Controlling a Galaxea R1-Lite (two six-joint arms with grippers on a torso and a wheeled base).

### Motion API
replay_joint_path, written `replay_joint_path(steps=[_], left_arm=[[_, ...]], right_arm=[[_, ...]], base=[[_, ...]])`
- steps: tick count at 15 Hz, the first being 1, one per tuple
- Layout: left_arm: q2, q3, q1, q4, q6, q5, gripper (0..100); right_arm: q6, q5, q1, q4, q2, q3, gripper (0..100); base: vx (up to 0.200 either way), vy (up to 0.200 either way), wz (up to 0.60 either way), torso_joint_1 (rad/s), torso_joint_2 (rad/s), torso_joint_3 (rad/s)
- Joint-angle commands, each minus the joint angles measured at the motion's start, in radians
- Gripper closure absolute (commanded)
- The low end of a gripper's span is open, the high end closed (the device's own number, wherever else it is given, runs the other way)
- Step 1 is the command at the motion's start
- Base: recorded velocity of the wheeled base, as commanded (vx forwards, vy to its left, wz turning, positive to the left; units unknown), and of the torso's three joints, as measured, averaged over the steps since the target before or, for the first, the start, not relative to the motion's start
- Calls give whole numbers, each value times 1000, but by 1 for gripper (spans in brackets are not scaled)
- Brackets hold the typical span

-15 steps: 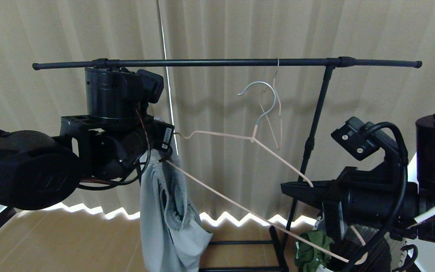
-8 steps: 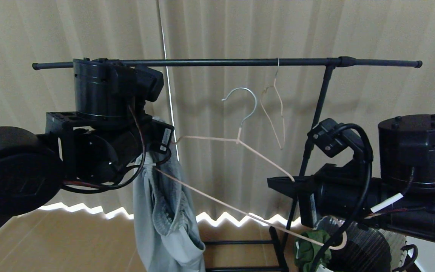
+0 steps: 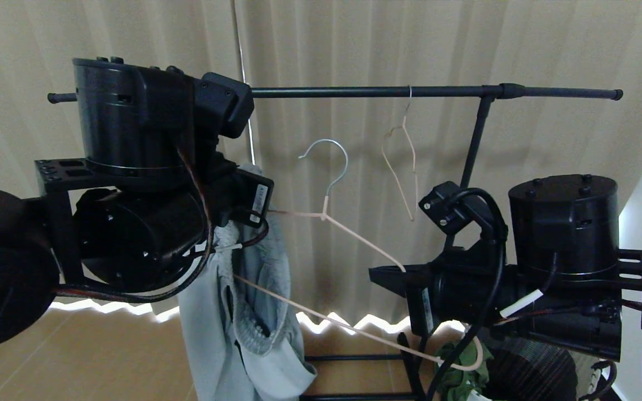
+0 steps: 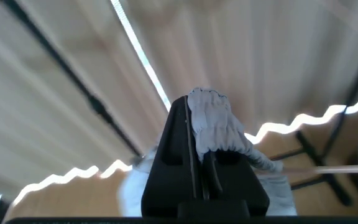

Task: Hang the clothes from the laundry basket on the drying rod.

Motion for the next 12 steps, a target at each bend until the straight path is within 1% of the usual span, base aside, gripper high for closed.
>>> replay_joint_path(steps=[1, 3, 7, 8, 10, 12], left_arm=[[-9, 1, -35, -1, -15, 1, 100], [-28, 4, -61, 0, -32, -1, 100], [-54, 3, -79, -3, -40, -2, 100], [-55, 1, -96, -3, -62, -1, 100], [-60, 1, -144, 0, -100, -1, 100], [-60, 4, -150, 0, -100, -1, 100]], right_arm=[[1, -30, 20, -19, 34, -11, 100], [1, -44, 29, -40, 55, -17, 100], [3, -45, 40, -53, 71, -19, 100], [4, -45, 49, -60, 74, -17, 100], [11, -54, 51, -114, 100, -19, 100], [11, -58, 51, -125, 101, -20, 100]], base=[[0, 0, 0, 0, 0, 0], [0, 0, 0, 0, 0, 0], [0, 0, 0, 0, 0, 0], [0, 0, 0, 0, 0, 0], [0, 0, 0, 0, 0, 0], [0, 0, 0, 0, 0, 0]])
